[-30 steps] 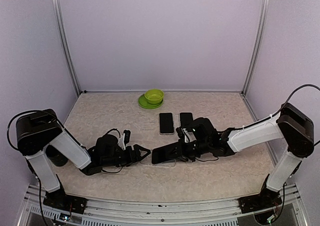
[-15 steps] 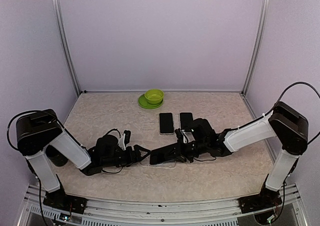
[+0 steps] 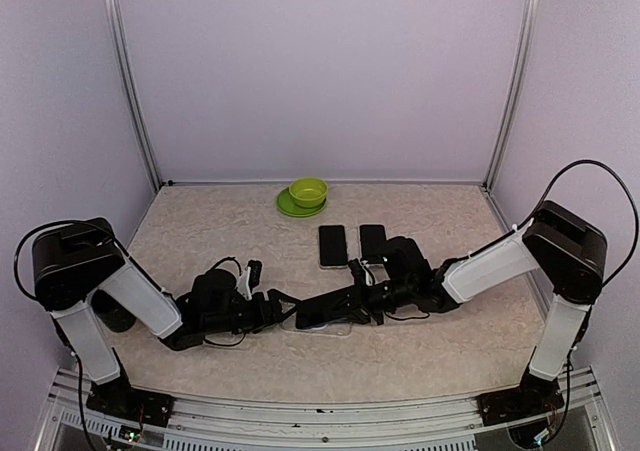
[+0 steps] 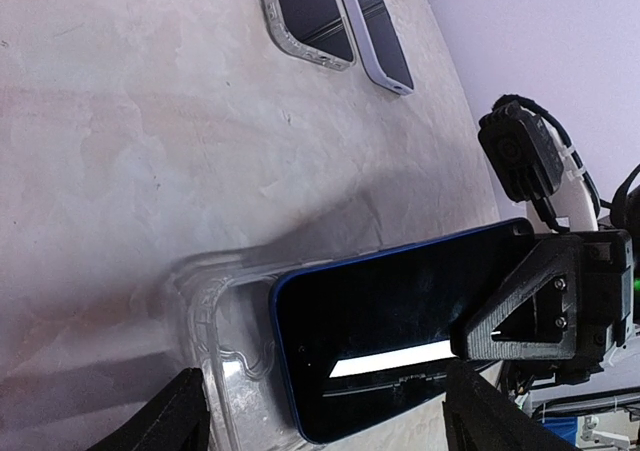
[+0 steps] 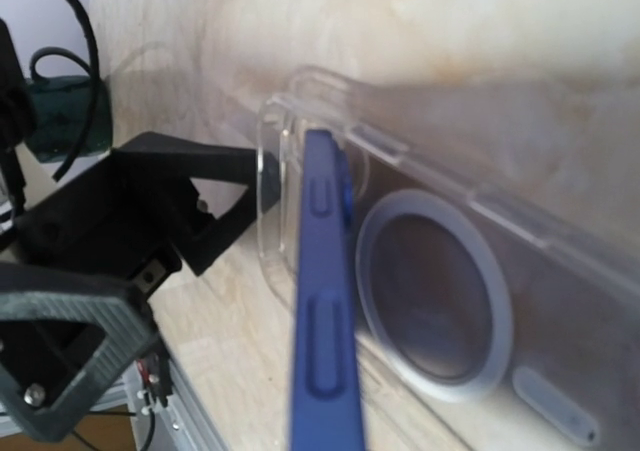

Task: Put the phone into the phone case
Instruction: Install the phone on the phone case.

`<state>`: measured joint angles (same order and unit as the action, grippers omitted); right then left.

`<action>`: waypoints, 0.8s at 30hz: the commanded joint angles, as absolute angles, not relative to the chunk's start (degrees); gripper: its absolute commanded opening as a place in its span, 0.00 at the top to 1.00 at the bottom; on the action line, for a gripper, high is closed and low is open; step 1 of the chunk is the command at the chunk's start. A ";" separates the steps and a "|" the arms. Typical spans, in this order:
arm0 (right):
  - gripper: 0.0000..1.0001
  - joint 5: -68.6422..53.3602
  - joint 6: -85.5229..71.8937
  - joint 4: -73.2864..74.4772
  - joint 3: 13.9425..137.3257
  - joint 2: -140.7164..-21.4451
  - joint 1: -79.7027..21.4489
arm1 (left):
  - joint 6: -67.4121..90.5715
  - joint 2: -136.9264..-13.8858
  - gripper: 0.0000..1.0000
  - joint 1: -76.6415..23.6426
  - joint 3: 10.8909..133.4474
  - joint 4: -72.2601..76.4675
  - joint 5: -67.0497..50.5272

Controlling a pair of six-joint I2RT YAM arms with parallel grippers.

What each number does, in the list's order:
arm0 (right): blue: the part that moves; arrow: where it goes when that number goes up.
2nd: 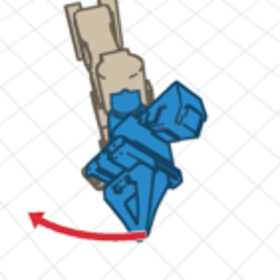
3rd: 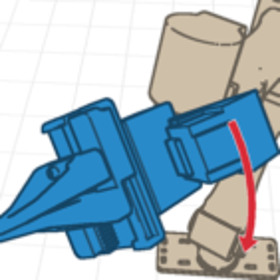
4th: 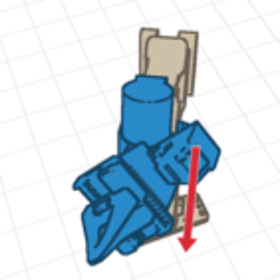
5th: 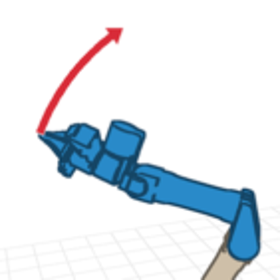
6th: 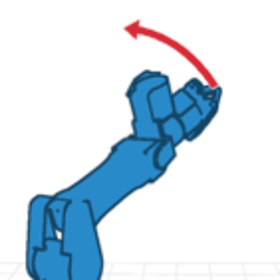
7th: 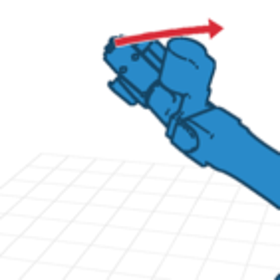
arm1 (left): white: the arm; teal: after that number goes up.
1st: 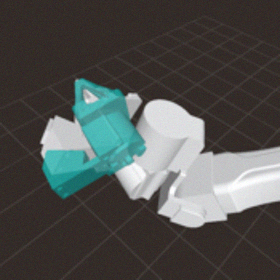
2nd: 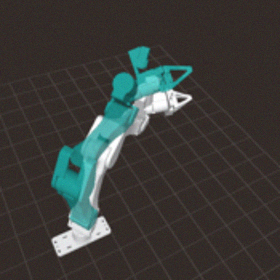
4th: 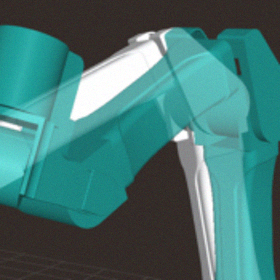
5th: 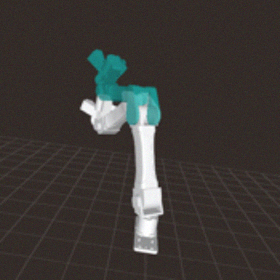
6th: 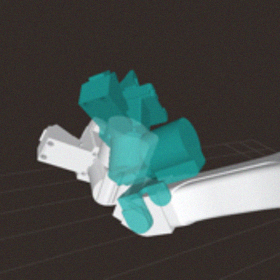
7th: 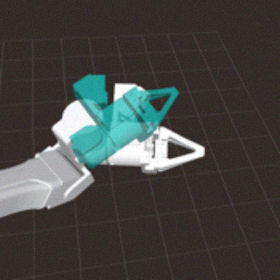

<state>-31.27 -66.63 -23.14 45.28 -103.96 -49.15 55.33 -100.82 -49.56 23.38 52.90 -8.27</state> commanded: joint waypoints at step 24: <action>1.00 -35.33 -76.31 -35.06 44.35 -112.33 -48.69 | 57.43 -101.25 0.22 -52.03 22.94 53.34 -8.10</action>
<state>-35.18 -74.32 -34.46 45.43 -110.26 -48.69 56.55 -100.82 -50.30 23.38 52.95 -7.01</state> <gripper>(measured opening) 0.063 0.782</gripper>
